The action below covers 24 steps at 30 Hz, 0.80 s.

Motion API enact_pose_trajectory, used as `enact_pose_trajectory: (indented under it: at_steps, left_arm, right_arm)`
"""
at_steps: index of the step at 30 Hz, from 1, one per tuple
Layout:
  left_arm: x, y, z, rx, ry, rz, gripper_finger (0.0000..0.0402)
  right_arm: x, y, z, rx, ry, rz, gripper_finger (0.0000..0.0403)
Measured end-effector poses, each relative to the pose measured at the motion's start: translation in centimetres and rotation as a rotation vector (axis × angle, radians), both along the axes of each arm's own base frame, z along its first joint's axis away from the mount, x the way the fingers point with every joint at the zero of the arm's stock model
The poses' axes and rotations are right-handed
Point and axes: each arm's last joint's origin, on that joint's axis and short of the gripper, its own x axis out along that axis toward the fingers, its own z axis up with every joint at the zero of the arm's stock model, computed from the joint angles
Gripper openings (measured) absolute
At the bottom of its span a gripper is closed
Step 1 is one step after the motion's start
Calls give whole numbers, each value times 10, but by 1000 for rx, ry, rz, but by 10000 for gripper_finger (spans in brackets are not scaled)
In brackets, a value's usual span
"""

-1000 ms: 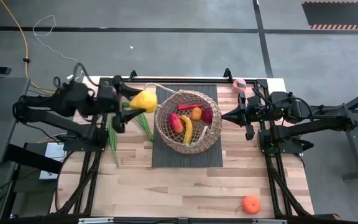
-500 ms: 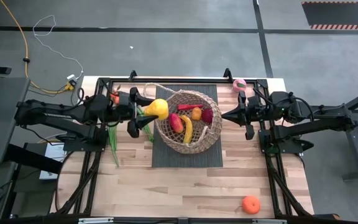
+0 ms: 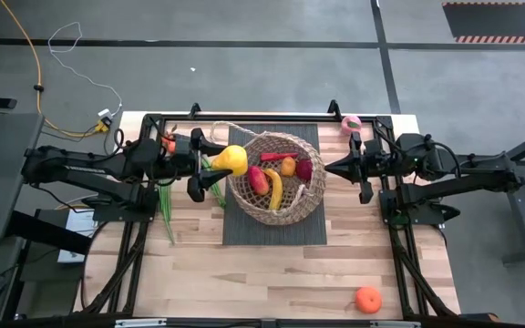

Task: Build produce basket
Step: Put the pear into the woven basket

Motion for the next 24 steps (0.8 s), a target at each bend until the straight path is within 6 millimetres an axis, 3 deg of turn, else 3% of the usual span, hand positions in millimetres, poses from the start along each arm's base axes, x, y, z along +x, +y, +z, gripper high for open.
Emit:
enact_pose_trajectory:
  at_steps: [6,12,17,24]
  left_arm:
    - [6,3,2,-110,-19,75,292]
    - [46,11,20,-115,180,110,292]
    - [94,21,2,-266,385,134,292]
    - [141,28,-32,-353,449,234,292]
  right_arm:
    - [0,0,0,-3,0,-4,0]
    - [0,-1,0,-4,-1,-27,0]
    - [0,-1,0,-4,0,-27,0]
    - [0,-1,0,-4,1,-27,0]
